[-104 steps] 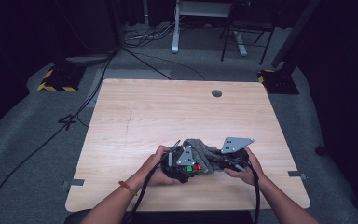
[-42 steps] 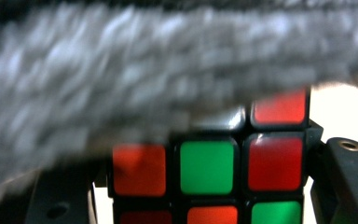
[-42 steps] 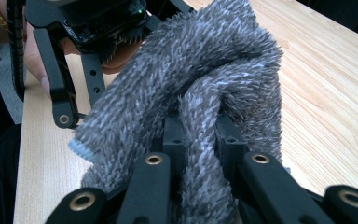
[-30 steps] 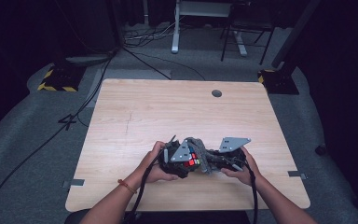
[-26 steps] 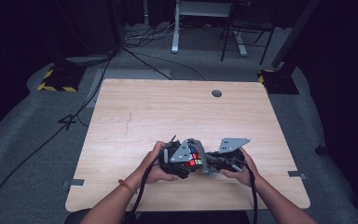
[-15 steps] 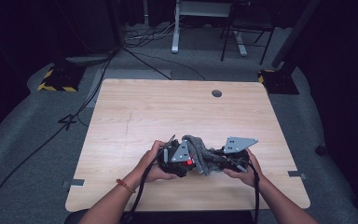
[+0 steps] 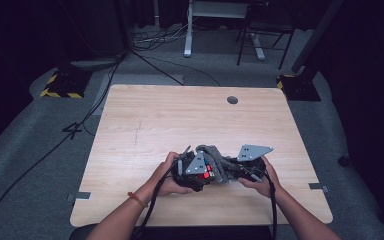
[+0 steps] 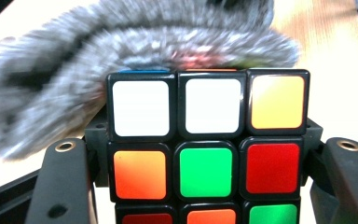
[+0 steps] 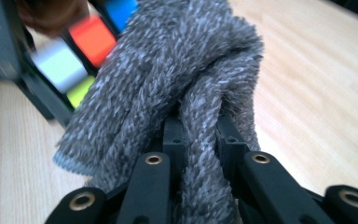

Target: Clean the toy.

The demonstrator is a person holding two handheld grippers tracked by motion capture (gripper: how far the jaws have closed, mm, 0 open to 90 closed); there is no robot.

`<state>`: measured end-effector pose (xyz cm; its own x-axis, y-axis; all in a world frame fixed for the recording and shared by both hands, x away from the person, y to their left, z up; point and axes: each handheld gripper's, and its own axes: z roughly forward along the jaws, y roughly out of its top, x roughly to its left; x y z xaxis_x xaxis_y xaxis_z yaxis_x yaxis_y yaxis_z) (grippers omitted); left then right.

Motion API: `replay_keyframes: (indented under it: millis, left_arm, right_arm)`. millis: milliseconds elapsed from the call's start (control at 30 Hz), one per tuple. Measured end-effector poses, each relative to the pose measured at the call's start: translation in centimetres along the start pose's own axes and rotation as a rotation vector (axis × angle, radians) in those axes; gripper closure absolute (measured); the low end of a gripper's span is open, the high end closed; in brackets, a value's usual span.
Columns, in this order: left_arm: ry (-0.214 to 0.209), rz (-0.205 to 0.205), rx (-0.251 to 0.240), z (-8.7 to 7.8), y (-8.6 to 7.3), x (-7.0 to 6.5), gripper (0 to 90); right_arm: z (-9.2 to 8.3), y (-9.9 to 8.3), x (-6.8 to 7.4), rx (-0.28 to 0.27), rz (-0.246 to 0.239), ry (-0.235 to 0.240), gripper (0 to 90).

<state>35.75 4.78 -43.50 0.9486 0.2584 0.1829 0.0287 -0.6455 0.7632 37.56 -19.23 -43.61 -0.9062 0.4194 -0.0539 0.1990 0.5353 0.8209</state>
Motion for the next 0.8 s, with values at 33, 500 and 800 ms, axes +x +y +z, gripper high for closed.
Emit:
replay_keyframes:
  millis: [33,500,800]
  left_arm:
    - [0.002,-0.001,-0.014,-0.1,0.0,0.0,33.5]
    - [-0.008,0.021,0.004,0.0,-0.2,-0.2,32.5]
    - [0.006,0.021,0.01,0.1,0.0,-0.2,32.9]
  right_arm:
    - [0.1,-0.3,-0.2,0.01,0.012,0.019,78.5]
    - [-0.4,-0.6,0.0,-0.084,0.055,0.171,78.5]
    - [-0.6,-0.1,0.6,-0.068,0.0,0.119,78.5]
